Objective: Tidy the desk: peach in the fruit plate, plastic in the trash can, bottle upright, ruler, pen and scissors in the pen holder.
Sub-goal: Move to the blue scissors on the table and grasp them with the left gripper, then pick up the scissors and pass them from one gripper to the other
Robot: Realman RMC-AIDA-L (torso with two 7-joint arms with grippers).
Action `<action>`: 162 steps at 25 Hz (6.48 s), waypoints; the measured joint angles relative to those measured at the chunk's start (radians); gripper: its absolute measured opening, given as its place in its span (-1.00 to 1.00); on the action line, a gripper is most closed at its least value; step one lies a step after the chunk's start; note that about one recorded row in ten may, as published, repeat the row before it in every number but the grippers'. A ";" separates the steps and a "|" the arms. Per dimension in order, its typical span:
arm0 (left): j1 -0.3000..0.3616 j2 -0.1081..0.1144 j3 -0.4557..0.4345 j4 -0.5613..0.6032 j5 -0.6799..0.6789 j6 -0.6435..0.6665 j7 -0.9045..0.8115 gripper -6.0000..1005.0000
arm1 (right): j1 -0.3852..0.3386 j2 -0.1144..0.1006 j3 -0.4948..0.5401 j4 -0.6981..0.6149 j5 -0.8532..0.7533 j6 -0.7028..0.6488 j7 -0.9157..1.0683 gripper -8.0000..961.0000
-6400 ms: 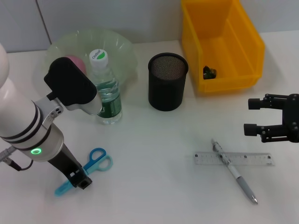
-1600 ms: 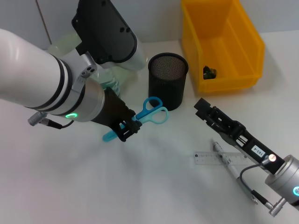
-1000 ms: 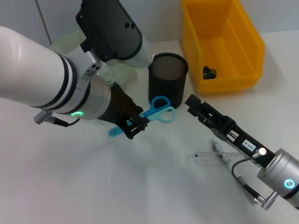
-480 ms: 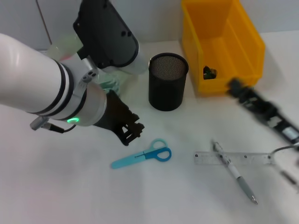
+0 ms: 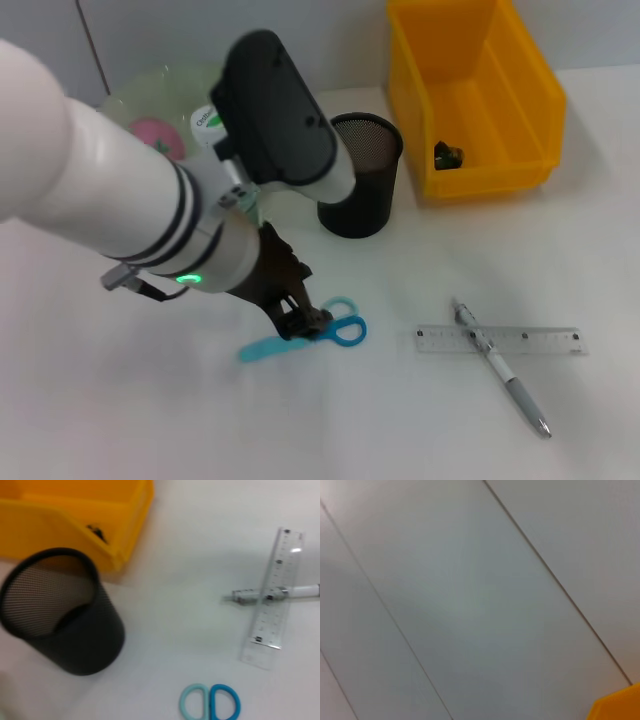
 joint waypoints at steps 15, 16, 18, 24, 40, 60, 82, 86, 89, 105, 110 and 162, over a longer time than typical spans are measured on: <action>-0.086 0.000 -0.028 -0.268 -0.076 -0.077 0.087 0.56 | 0.011 0.003 -0.069 -0.010 -0.012 0.000 -0.065 0.73; -0.088 0.000 -0.028 -0.284 -0.079 -0.084 0.092 0.56 | 0.012 0.004 -0.071 -0.011 -0.012 0.001 -0.065 0.73; -0.089 0.000 -0.029 -0.304 -0.083 -0.094 0.105 0.56 | 0.014 0.004 -0.073 -0.011 -0.012 0.002 -0.066 0.73; -0.092 -0.001 -0.030 -0.329 -0.101 -0.101 0.138 0.54 | 0.022 0.004 -0.075 -0.006 -0.013 0.005 -0.066 0.73; -0.125 -0.002 -0.039 -0.426 -0.124 -0.110 0.185 0.40 | 0.037 0.010 -0.101 -0.003 -0.024 0.024 -0.066 0.73; -0.146 -0.002 -0.054 -0.510 -0.122 -0.120 0.234 0.35 | 0.052 0.023 -0.115 -0.003 -0.025 0.034 -0.068 0.73; -0.161 -0.001 -0.045 -0.520 -0.110 -0.106 0.244 -0.11 | 0.055 0.028 -0.141 -0.003 -0.025 0.041 -0.068 0.73; -0.163 -0.002 -0.045 -0.524 -0.109 -0.106 0.244 -0.11 | 0.055 0.028 -0.141 -0.003 -0.025 0.041 -0.071 0.73; -0.168 -0.002 -0.044 -0.527 -0.104 -0.099 0.253 -0.11 | 0.055 0.028 -0.141 -0.003 -0.025 0.041 -0.074 0.73; -0.175 -0.002 -0.041 -0.535 -0.097 -0.095 0.268 -0.28 | 0.064 0.033 -0.141 -0.002 -0.025 0.041 -0.076 0.73; -0.176 -0.002 -0.041 -0.544 -0.082 -0.105 0.274 -0.37 | 0.066 0.038 -0.141 -0.001 -0.025 0.041 -0.076 0.73; -0.004 0.002 -0.113 0.014 -0.084 -0.099 0.212 -0.59 | -0.031 0.055 -0.116 0.659 0.239 -0.001 -0.325 0.73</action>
